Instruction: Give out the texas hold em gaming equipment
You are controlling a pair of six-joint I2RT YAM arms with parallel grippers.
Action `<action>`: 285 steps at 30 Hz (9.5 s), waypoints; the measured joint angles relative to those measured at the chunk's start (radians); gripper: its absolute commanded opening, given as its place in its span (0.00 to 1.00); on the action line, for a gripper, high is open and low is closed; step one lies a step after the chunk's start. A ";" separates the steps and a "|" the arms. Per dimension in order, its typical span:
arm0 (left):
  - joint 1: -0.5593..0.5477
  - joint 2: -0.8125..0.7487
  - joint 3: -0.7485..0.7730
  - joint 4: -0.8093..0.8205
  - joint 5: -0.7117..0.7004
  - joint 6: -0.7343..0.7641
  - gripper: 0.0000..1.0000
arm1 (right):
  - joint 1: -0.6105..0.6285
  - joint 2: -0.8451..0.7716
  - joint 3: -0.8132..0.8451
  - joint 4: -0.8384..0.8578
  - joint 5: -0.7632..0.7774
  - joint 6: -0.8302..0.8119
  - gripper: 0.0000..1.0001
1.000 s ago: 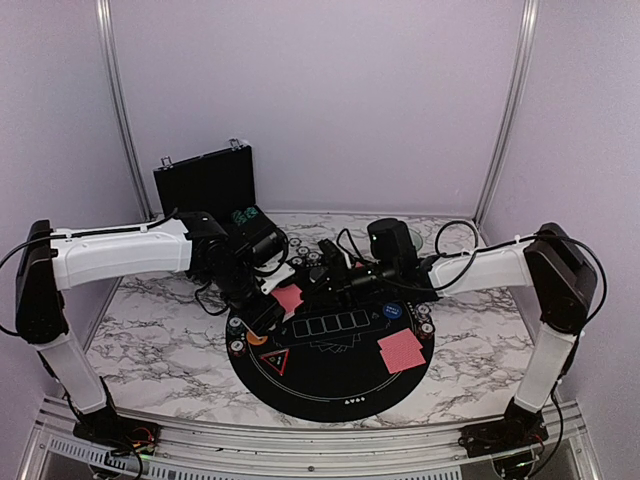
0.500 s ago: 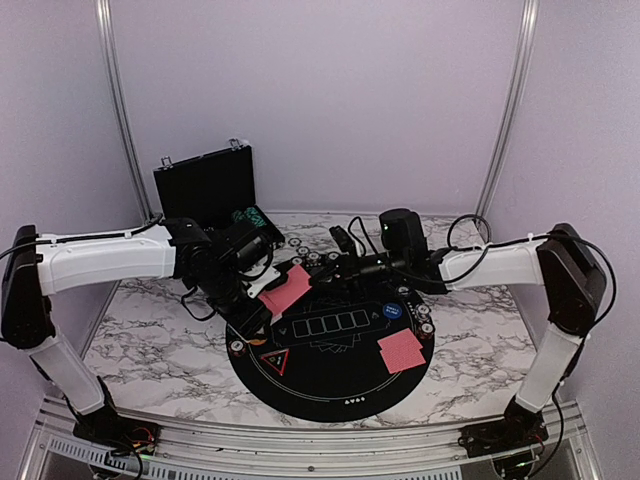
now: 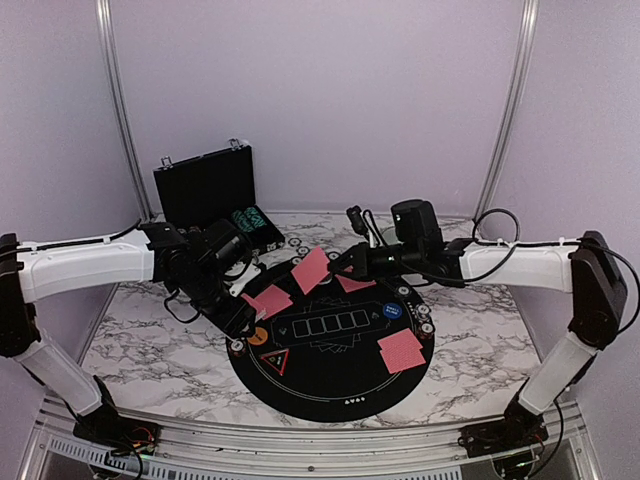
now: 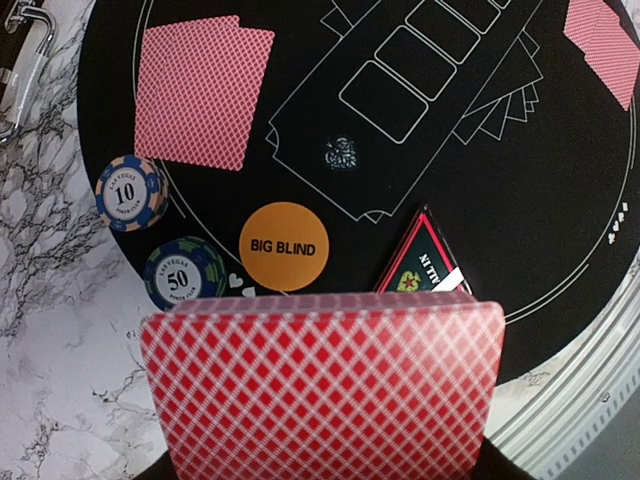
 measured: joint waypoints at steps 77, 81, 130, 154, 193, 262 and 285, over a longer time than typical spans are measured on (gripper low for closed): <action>0.046 0.006 -0.003 0.005 0.035 0.019 0.50 | 0.223 0.128 -0.047 -0.175 0.556 -0.205 0.26; 0.046 0.006 -0.003 0.005 0.035 0.019 0.50 | 0.216 0.210 -0.013 -0.203 0.527 -0.164 0.24; 0.046 0.005 0.014 0.004 0.035 0.025 0.50 | 0.290 0.412 0.238 -0.314 0.548 -0.157 0.08; 0.042 0.012 0.034 -0.007 0.042 0.026 0.50 | 0.215 0.300 0.193 -0.304 0.386 -0.102 0.33; -0.098 0.167 0.232 -0.069 0.008 0.068 0.50 | 0.075 0.229 -0.042 0.352 -0.339 0.417 0.67; -0.105 0.174 0.241 -0.073 -0.004 0.071 0.50 | 0.098 0.295 0.022 0.336 -0.336 0.400 0.57; -0.105 0.173 0.230 -0.072 -0.011 0.071 0.50 | 0.085 0.220 -0.002 0.299 -0.323 0.407 0.36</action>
